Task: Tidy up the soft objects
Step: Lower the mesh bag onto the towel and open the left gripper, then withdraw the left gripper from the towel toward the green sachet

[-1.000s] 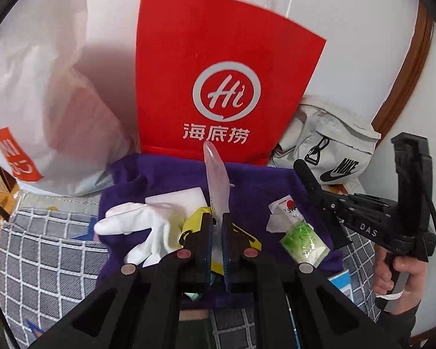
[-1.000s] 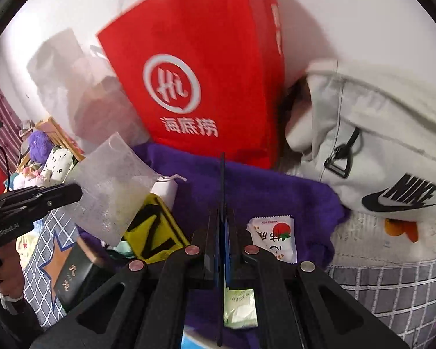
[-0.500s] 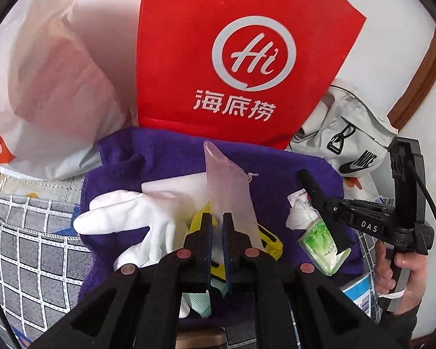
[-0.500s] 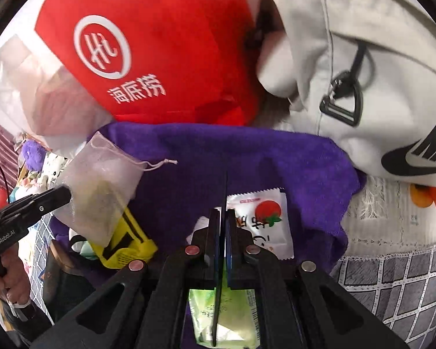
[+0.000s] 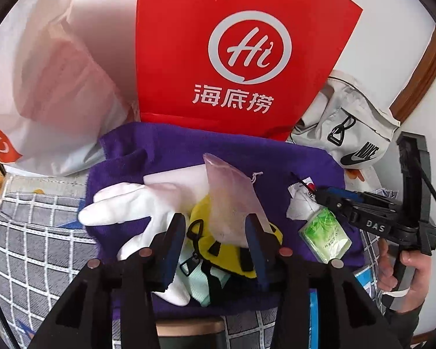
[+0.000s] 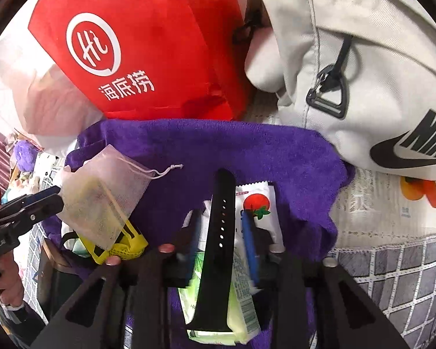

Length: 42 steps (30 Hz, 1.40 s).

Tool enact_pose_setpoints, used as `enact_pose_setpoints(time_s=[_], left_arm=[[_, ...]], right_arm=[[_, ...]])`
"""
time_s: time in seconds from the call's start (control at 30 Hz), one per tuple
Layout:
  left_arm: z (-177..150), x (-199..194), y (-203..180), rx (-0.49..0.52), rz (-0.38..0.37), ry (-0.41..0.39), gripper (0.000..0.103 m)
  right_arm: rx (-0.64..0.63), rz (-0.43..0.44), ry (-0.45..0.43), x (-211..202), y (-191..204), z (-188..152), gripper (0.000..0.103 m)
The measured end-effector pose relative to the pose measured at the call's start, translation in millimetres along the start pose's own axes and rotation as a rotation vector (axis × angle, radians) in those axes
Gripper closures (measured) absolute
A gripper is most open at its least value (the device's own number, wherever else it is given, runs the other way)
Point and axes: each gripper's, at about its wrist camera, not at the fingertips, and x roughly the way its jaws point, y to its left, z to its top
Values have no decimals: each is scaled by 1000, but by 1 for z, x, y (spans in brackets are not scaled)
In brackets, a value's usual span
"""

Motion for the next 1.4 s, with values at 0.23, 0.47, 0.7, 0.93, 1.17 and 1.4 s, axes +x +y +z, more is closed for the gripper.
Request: enact_pose_setpoints(time_s=[0.23, 0.47, 0.7, 0.93, 1.17, 1.4], left_arm=[[-15, -34, -2, 0, 16, -23, 62], [-50, -80, 8, -42, 26, -44, 61], [-101, -112, 25, -121, 22, -50, 58], [-142, -125, 35, -159, 47, -54, 57], [-185, -122, 57, -219, 59, -22, 57], [-217, -120, 70, -249, 43, -8, 57]], right_arm=[[-30, -21, -50, -44, 19, -12, 53], [-94, -5, -152, -101, 60, -61, 41], [-137, 73, -147, -127, 100, -125, 37], [-199, 129, -93, -129, 133, -182, 37], [-298, 148, -17, -113, 162, -232, 37], [-465, 107, 45, -86, 188, -274, 37]])
